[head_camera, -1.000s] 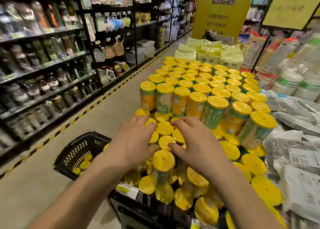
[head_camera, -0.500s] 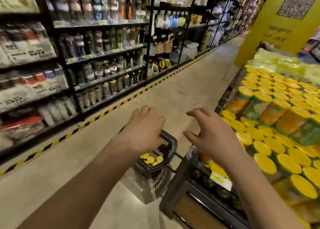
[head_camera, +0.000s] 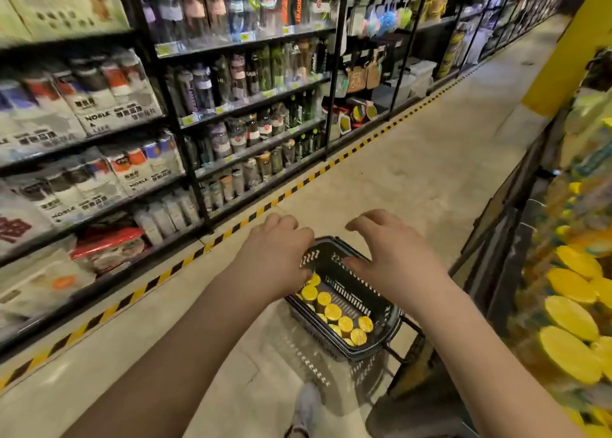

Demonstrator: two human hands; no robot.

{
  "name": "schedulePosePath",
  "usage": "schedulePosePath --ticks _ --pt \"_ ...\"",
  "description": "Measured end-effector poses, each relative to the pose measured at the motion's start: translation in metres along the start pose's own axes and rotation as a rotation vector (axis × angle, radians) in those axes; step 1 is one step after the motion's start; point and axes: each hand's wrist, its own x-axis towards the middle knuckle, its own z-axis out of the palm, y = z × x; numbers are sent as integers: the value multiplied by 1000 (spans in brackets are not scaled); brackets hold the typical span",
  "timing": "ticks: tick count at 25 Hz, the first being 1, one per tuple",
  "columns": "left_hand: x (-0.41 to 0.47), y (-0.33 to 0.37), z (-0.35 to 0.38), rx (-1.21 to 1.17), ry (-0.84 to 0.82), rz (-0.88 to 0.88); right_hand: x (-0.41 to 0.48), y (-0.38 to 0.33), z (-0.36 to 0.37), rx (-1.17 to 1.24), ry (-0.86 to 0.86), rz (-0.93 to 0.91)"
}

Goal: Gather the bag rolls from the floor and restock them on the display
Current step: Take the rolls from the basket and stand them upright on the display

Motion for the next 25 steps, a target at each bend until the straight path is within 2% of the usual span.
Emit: schedulePosePath --ticks 5,9,13,16,21,25 --pt "102 -41 -11 37 -96 17 106 21 20 46 -79 49" --pt "189 -70 -10 18 -65 43 188 42 37 20 -117 68" --pt "251 -87 12 -19 -158 103 229 63 60 20 -187 161" --pt "306 -95 32 2 -239 205 250 82 80 44 -243 298" --pt "387 -89 67 26 -311 449 272 104 94 101 -181 570" --pt "431 -89 116 112 -421 584 282 129 133 110 -250 679"
